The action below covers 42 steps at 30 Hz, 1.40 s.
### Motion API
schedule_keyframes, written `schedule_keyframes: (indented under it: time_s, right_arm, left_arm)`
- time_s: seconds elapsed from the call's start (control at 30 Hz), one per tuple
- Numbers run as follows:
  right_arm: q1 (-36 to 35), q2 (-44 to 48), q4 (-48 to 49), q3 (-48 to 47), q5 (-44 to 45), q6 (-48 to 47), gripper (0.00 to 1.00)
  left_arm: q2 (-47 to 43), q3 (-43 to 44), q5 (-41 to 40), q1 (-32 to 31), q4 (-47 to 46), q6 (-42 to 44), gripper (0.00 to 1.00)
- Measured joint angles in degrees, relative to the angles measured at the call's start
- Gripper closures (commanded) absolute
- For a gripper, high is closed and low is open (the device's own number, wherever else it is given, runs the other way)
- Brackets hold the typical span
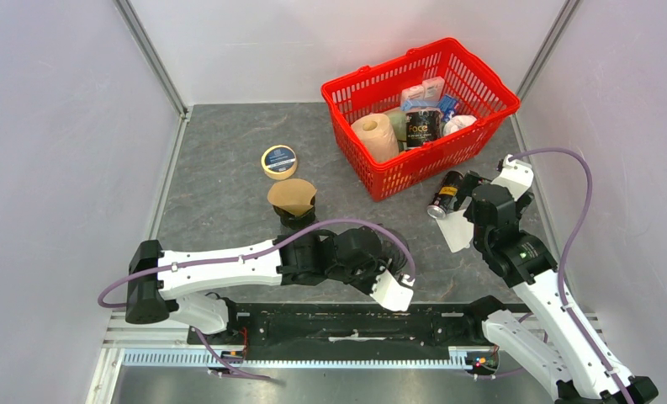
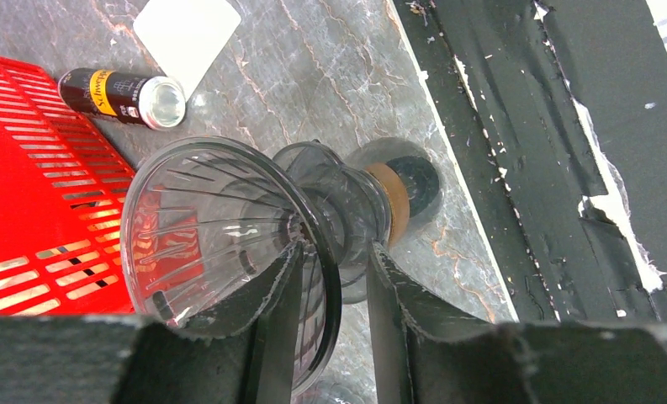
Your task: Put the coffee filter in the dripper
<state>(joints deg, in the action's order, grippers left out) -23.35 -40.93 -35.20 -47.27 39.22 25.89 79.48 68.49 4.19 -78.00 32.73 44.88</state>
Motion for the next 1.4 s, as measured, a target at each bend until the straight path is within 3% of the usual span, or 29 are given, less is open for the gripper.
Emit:
schedule_keyframes:
  time_s: [0.2, 0.43, 0.93, 1.1, 1.4]
  right_arm:
    - [0.00, 0.02, -0.02, 0.00, -0.04, -0.02, 0.01]
    - [0.00, 0.26, 0.00, 0.00, -0.20, 0.00, 0.01]
    - [0.00, 0.39, 0.00, 0.02, -0.20, 0.00, 0.01]
    - [0.00, 0.39, 0.00, 0.04, -0.20, 0.00, 0.01]
    - [0.00, 0.87, 0.02, 0.92, -0.17, 0.00, 0.01]
  left_arm:
    - [0.00, 0.02, 0.02, 0.00, -0.13, -0.61, 0.76]
    - [0.00, 0.24, 0.48, 0.00, -0.37, -2.43, 0.83]
    - [-0.02, 0.46, 0.81, 0.02, -0.85, -4.31, 0.90]
    - [-0.04, 0.46, 0.79, 0.02, -1.53, -4.42, 0.97]
    - [-1.64, -0.74, 0.15, 0.00, -5.55, -5.05, 0.98]
